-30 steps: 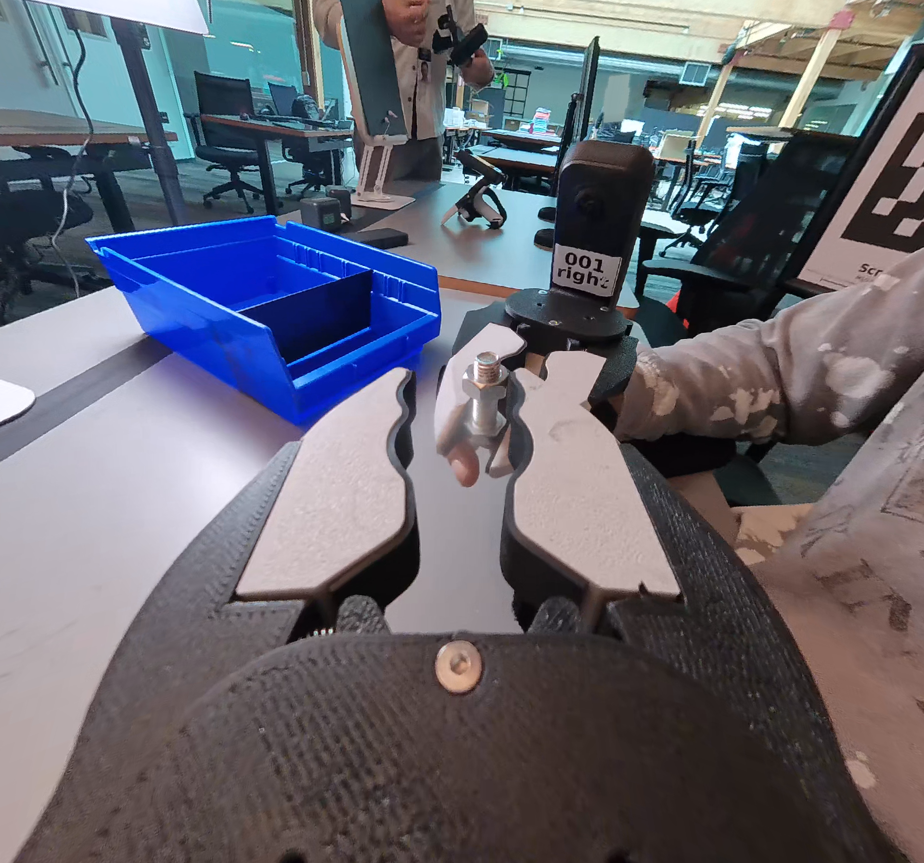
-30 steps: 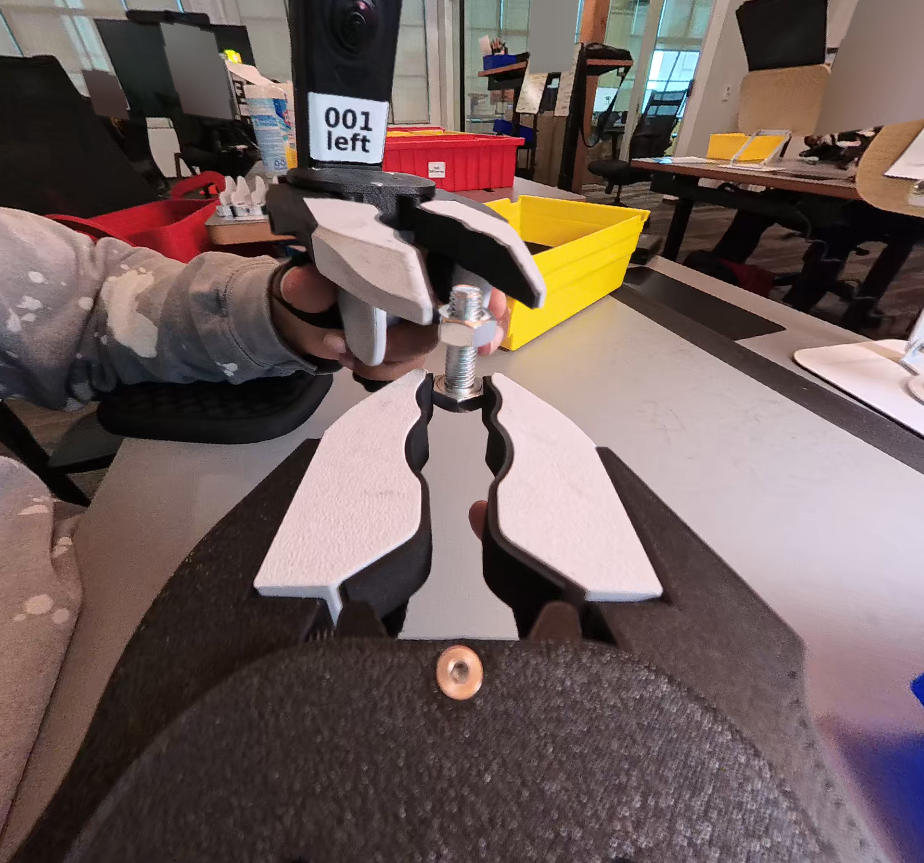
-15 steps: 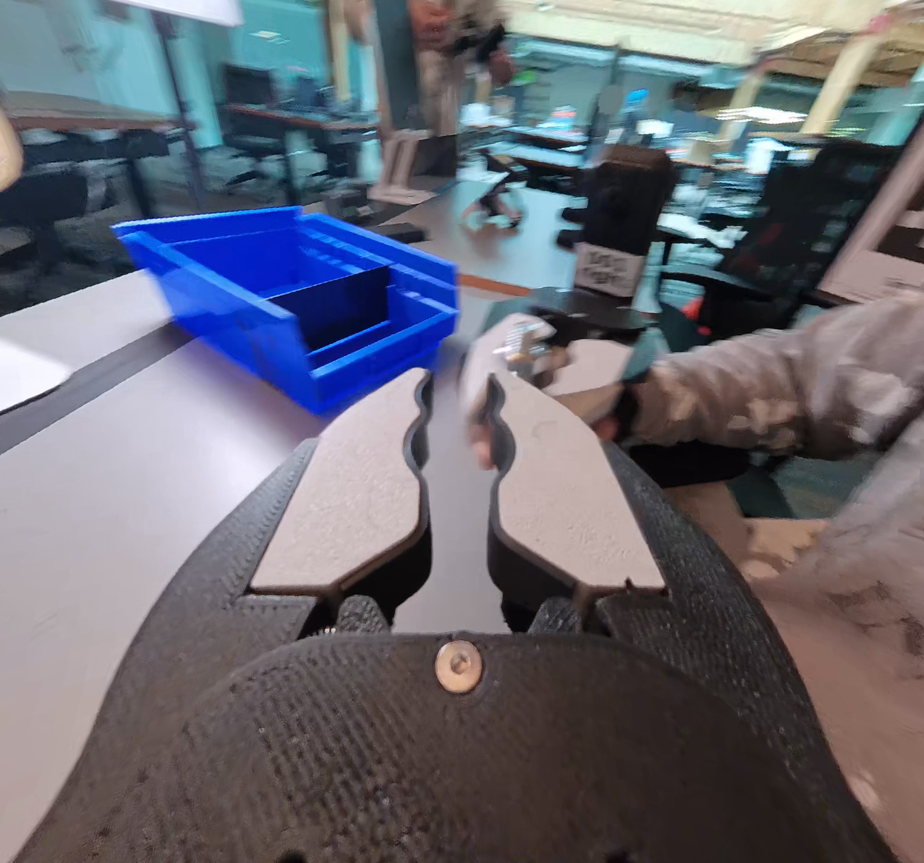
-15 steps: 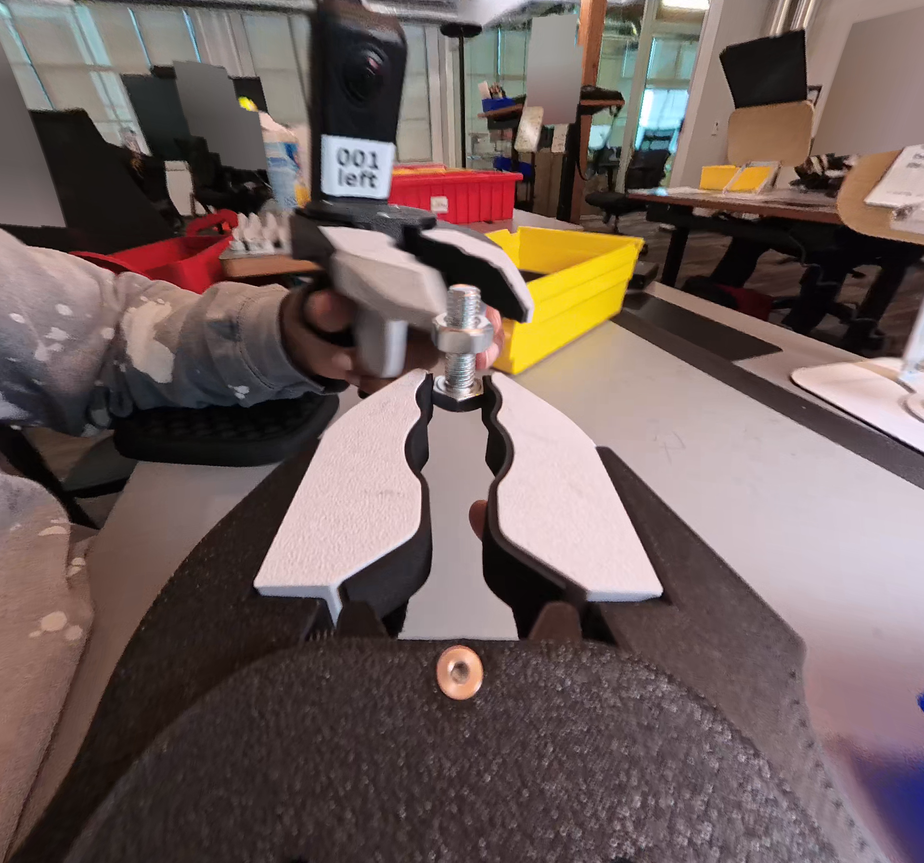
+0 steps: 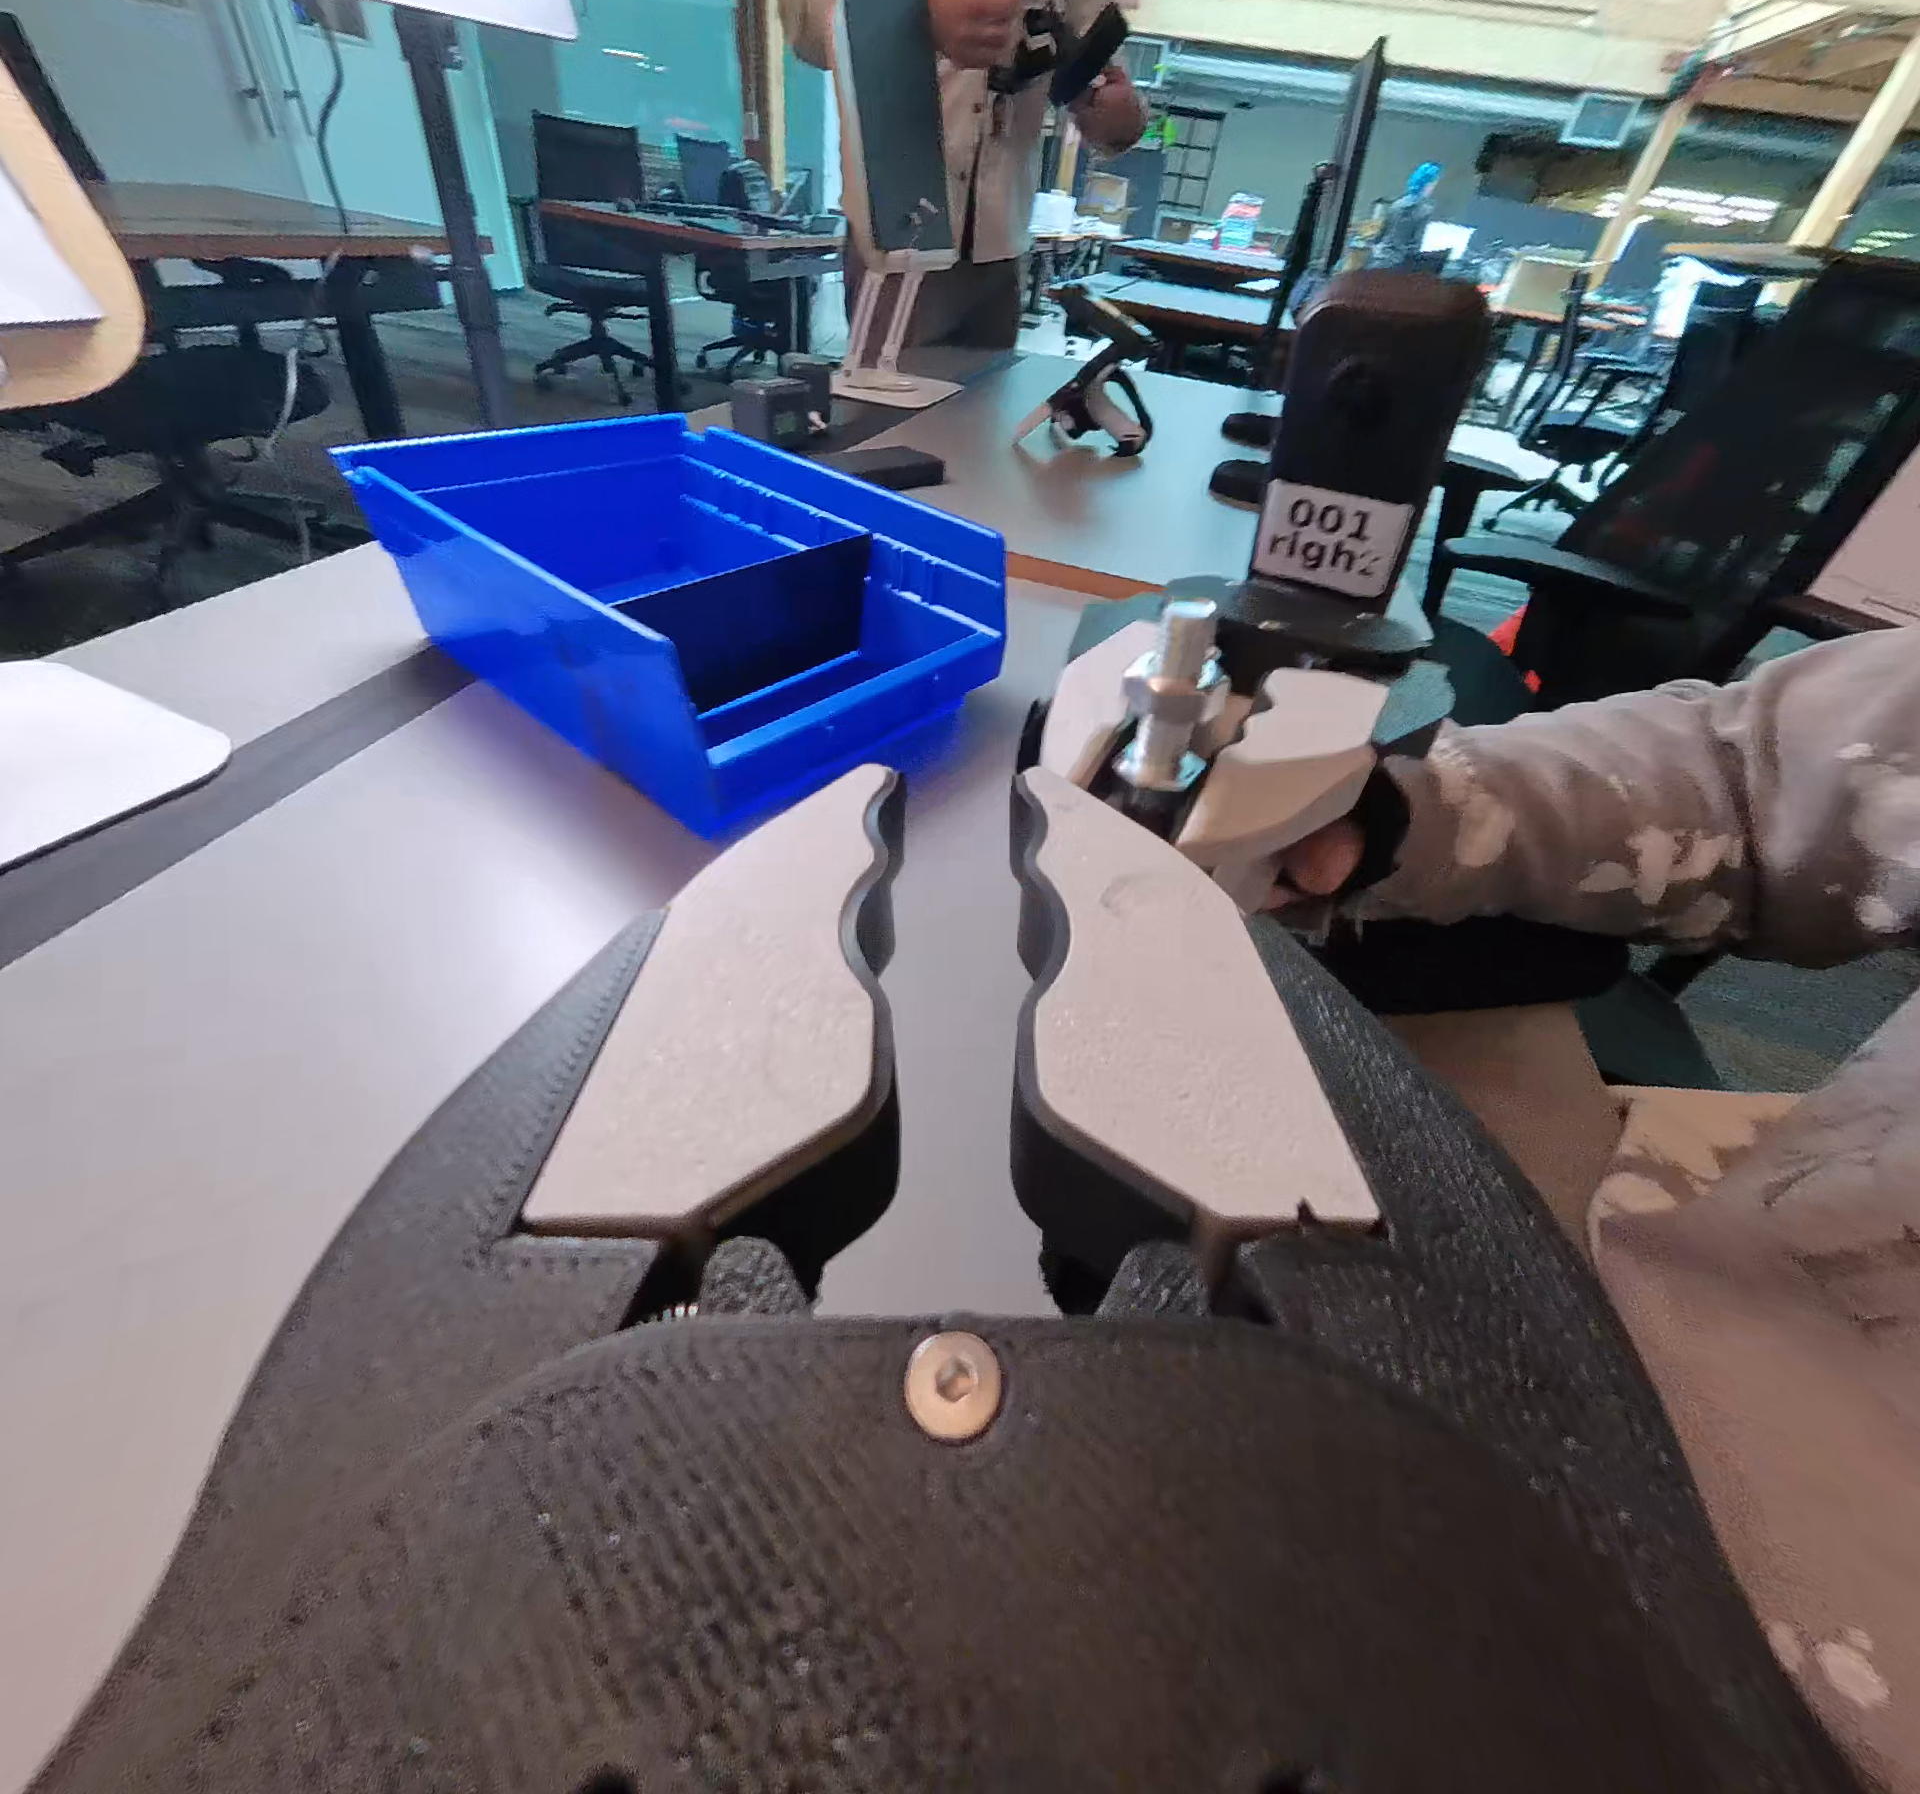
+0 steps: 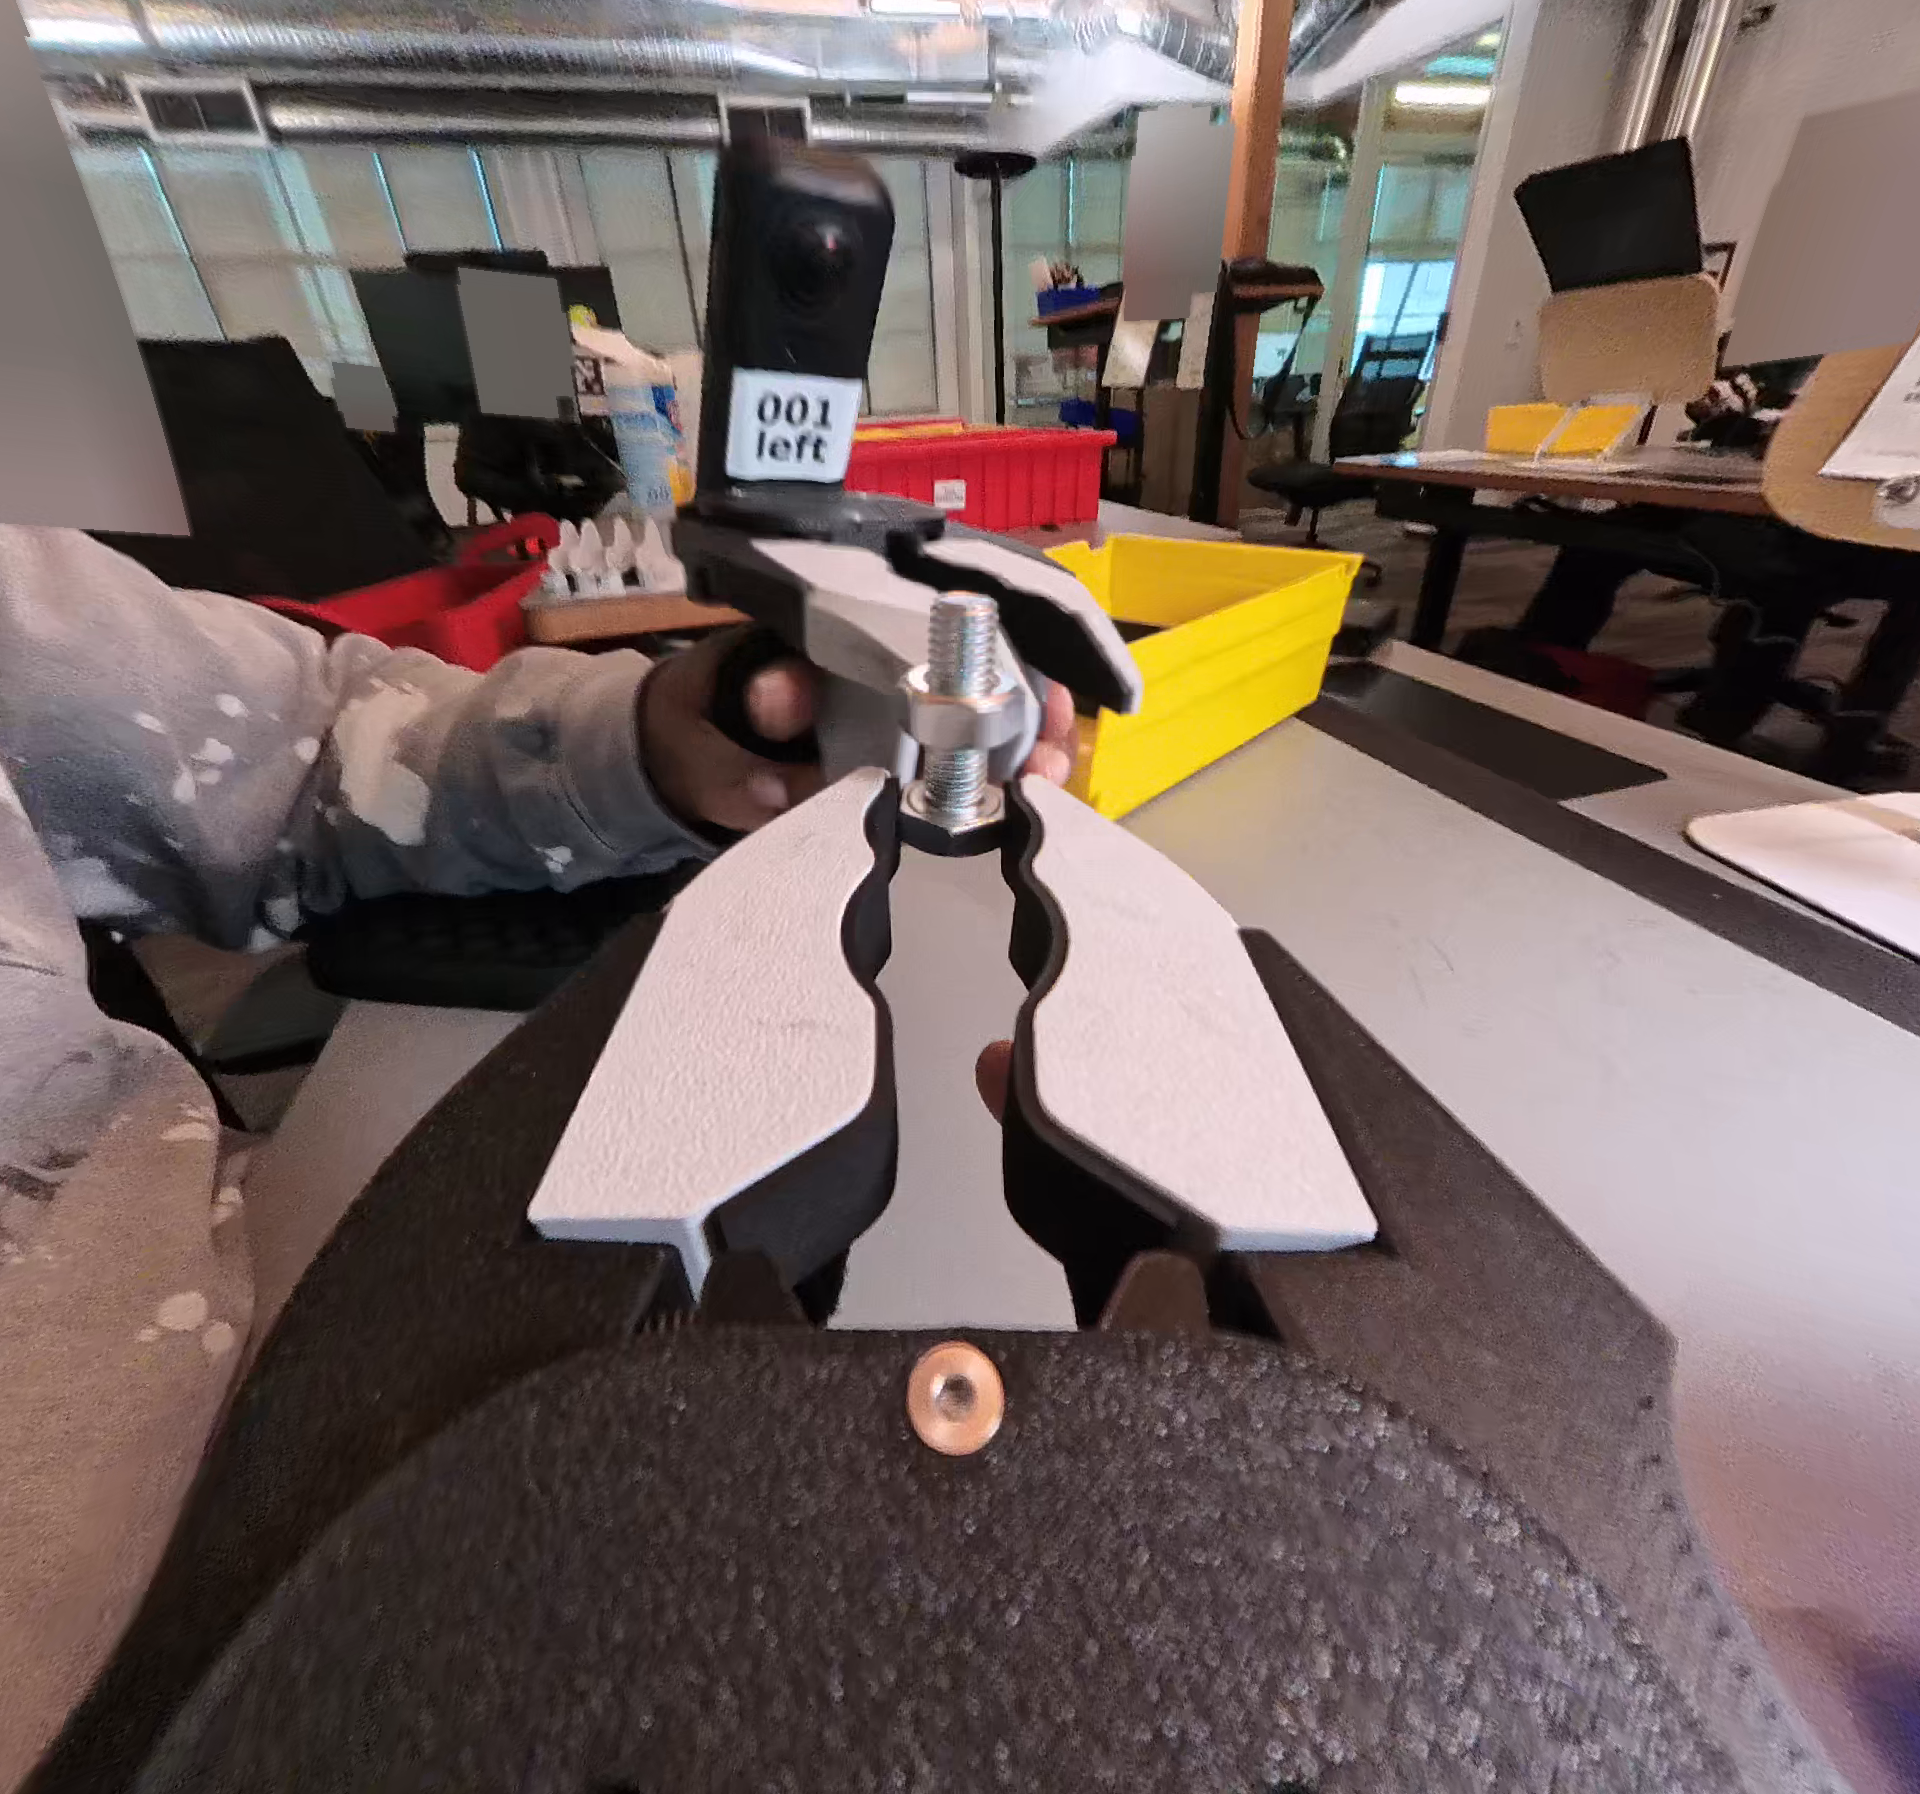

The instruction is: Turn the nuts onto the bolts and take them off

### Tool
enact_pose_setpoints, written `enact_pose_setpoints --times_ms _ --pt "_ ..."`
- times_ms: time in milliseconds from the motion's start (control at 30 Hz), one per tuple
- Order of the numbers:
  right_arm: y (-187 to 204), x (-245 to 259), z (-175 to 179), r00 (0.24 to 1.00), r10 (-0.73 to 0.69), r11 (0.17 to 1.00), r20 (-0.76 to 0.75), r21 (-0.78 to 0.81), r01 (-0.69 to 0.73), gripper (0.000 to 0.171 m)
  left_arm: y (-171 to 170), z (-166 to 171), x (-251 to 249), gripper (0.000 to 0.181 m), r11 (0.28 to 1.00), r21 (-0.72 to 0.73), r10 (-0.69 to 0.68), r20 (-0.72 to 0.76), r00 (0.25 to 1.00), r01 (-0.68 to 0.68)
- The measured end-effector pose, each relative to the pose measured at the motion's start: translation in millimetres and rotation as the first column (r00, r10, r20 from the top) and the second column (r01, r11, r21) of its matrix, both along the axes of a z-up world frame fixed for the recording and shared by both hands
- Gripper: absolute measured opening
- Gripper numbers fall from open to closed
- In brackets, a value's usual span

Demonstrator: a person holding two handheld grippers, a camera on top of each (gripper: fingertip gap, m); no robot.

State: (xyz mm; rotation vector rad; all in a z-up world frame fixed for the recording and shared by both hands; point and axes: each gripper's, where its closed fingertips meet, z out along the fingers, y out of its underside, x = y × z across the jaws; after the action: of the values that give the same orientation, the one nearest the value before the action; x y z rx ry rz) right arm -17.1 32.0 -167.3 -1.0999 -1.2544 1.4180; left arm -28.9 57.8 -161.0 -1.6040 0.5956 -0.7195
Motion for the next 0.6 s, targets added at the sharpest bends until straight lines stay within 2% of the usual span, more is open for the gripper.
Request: enact_pose_setpoints --times_ms 100,233,367,400,433,600 --pt "3.2 0.3 1.3 1.000 -0.023 1.000 0.007 0.021 0.022 0.019 -6.4 5.6 3.6 0.027 0.998 -0.013 -0.056 0.065 0.996 0.057" --pt "4.4 -4.6 -8.1 0.998 -0.040 0.999 0.051 0.023 0.039 0.019 -19.7 10.1 24.1 0.035 0.990 0.012 -0.143 0.064 0.988 0.143" --pt "0.5 -4.8 -6.5 0.999 -0.031 0.999 0.041 0.031 0.030 0.018 -14.3 4.4 21.4 0.033 0.992 -0.021 -0.121 0.054 0.991 0.122" --pt "1.8 -2.9 -5.0 0.999 -0.025 0.999 0.026 0.022 0.024 0.019 -9.2 2.8 14.4 0.019 0.995 -0.051 -0.080 0.064 0.995 0.083" --pt "0.9 -0.3 -1.2 1.000 -0.006 1.000 0.001 0.010 0.006 0.019 -3.7 -0.7 6.6 0.018 0.998 -0.053 -0.038 0.040 0.998 0.040" --pt "4.3 -0.9 -2.1 0.999 -0.033 0.999 0.016 0.028 0.032 0.018 -10.8 6.9 10.8 0.031 0.996 -0.018 -0.087 0.066 0.994 0.089"
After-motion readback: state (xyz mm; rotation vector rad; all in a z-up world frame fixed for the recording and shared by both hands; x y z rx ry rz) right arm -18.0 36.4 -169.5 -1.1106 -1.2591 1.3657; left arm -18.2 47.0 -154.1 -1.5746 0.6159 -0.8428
